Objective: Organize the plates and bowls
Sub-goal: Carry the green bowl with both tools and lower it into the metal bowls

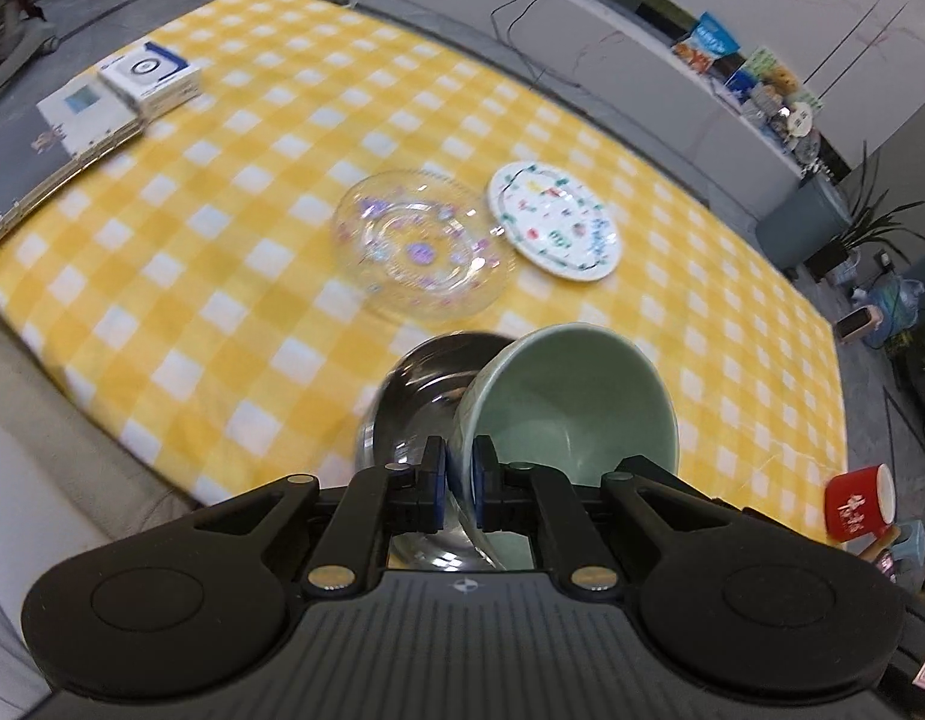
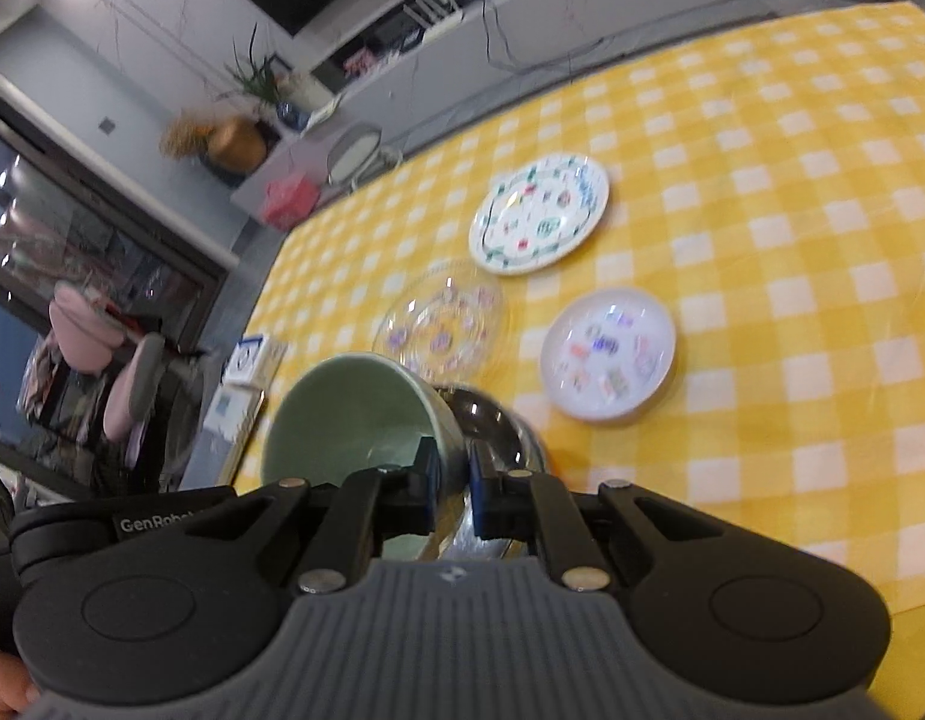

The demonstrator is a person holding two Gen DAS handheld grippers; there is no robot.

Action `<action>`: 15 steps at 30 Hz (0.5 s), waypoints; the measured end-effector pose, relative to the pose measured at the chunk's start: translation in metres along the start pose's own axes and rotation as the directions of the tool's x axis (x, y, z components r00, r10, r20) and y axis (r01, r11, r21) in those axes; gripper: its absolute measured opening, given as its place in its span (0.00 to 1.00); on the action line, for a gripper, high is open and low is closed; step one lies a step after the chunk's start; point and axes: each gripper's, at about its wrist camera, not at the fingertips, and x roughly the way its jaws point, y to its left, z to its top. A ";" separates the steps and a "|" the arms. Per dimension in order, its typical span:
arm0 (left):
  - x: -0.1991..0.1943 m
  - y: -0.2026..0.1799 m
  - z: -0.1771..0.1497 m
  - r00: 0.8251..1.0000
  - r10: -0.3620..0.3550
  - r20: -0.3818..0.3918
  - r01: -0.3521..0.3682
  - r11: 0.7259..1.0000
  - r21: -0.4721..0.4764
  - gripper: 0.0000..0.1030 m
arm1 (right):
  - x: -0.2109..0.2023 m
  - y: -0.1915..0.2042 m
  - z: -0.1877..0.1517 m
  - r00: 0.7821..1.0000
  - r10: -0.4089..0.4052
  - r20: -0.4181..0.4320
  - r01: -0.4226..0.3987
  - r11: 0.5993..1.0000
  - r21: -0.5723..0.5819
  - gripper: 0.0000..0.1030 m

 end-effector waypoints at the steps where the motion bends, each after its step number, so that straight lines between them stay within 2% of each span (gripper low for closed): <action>1: 0.002 0.002 0.000 1.000 0.005 -0.009 -0.005 1.000 -0.004 0.09 | 0.004 0.000 -0.001 1.000 -0.001 -0.011 0.001 1.000 0.000 0.08; 5: 0.010 0.008 -0.003 0.999 0.024 -0.034 -0.024 1.000 -0.013 0.09 | 0.016 -0.001 -0.005 0.999 -0.010 -0.040 0.010 1.000 0.001 0.07; 15: 0.021 0.001 -0.005 0.994 0.092 -0.064 -0.089 0.995 0.040 0.10 | 0.032 -0.004 -0.008 0.997 -0.042 -0.064 0.041 0.999 -0.024 0.06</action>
